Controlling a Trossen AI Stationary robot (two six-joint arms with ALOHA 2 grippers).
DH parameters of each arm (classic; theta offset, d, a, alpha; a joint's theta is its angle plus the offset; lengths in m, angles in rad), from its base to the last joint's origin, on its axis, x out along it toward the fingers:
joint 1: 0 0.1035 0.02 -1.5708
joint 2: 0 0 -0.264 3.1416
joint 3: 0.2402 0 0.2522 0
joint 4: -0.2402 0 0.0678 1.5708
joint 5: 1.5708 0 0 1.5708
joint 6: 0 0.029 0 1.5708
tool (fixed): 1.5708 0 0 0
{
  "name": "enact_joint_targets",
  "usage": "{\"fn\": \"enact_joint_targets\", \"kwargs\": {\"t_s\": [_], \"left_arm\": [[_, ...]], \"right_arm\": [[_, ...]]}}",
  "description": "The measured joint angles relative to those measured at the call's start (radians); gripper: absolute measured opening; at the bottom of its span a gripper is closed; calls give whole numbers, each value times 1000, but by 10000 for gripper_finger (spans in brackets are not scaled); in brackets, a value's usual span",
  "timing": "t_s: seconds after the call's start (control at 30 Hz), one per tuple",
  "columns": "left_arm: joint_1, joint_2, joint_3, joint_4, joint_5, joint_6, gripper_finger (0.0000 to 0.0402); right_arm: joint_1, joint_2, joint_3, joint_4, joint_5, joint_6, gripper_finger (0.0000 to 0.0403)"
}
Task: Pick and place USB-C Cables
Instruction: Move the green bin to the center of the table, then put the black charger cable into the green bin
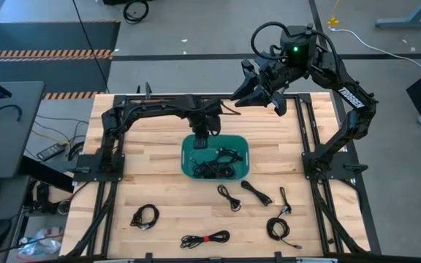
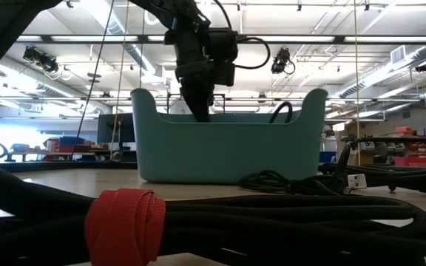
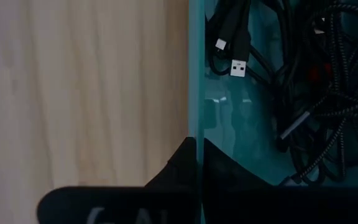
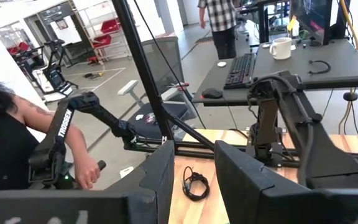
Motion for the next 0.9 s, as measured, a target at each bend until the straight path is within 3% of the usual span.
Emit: {"fn": "enact_joint_targets", "kwargs": {"t_s": [0.13, 0.53, 0.9], "left_arm": [[26, 0, 0, 1, -4, -45, 12], [24, 0, 0, -2, -4, -18, 135], [27, -11, 1, -7, -4, -45, 167]], "right_arm": [[0, 0, 0, 0, -1, 0, 121], [0, 0, 0, 0, -27, 0, 121], [-1, 0, 0, 0, -28, -8, 121]]}}
